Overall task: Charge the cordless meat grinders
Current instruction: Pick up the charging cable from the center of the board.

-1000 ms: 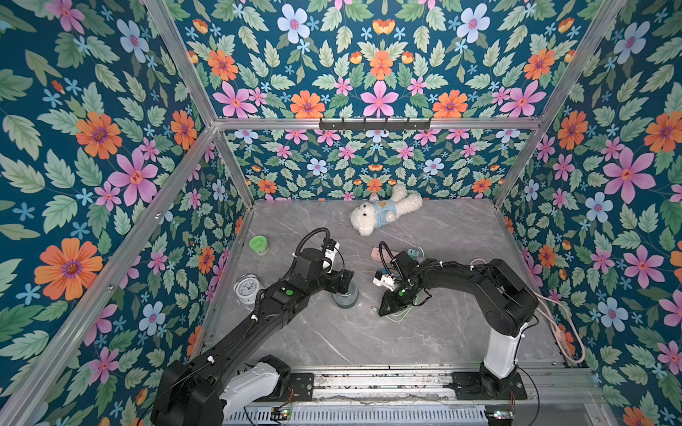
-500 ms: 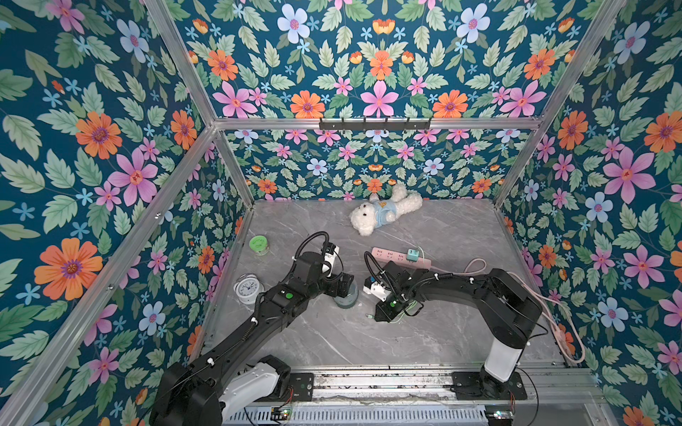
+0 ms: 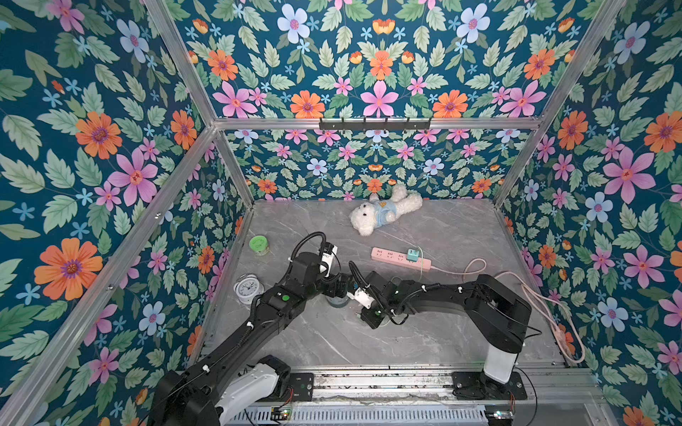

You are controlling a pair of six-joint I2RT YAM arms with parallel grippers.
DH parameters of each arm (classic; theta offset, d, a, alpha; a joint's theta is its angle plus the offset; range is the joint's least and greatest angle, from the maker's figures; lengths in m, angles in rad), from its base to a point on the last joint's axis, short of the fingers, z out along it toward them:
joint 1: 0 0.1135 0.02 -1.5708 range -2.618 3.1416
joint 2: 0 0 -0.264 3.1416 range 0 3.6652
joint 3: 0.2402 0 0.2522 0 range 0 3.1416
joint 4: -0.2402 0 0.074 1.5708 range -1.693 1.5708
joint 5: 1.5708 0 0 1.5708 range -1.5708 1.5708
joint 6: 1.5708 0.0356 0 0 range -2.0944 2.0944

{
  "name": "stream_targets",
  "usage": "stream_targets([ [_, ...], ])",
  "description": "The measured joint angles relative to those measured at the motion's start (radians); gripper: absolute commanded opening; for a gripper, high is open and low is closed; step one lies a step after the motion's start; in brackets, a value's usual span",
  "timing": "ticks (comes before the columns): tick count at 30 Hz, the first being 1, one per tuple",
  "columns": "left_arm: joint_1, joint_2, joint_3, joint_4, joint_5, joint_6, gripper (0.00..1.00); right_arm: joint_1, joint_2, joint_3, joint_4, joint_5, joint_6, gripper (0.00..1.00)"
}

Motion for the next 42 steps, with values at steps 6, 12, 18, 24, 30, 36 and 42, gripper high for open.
stream_targets([
  [6, 0.006, -0.005, -0.008, 0.001, 0.016, 0.002, 0.97, 0.002, -0.036, -0.066, 0.090, 0.005, 0.055, 0.00],
  [12, 0.006, 0.011, 0.001, 0.002, 0.032, -0.001, 0.97, -0.045, -0.149, -0.168, 0.087, -0.044, 0.116, 0.00],
  [18, 0.006, 0.053, 0.036, 0.011, 0.079, -0.016, 0.92, -0.158, -0.341, -0.269, 0.027, -0.124, 0.167, 0.00],
  [24, 0.003, 0.129, 0.060, 0.072, 0.198, -0.032, 0.84, -0.279, -0.509, -0.312, 0.061, -0.260, 0.203, 0.00],
  [30, -0.035, 0.179, 0.044, 0.201, 0.322, -0.077, 0.75, -0.331, -0.583, -0.303, 0.118, -0.387, 0.234, 0.00],
  [36, -0.059, 0.185, -0.020, 0.372, 0.416, -0.145, 0.72, -0.346, -0.577, -0.273, 0.191, -0.476, 0.277, 0.00],
  [42, -0.060, 0.172, -0.067, 0.483, 0.454, -0.198, 0.63, -0.360, -0.563, -0.248, 0.258, -0.536, 0.317, 0.00],
])
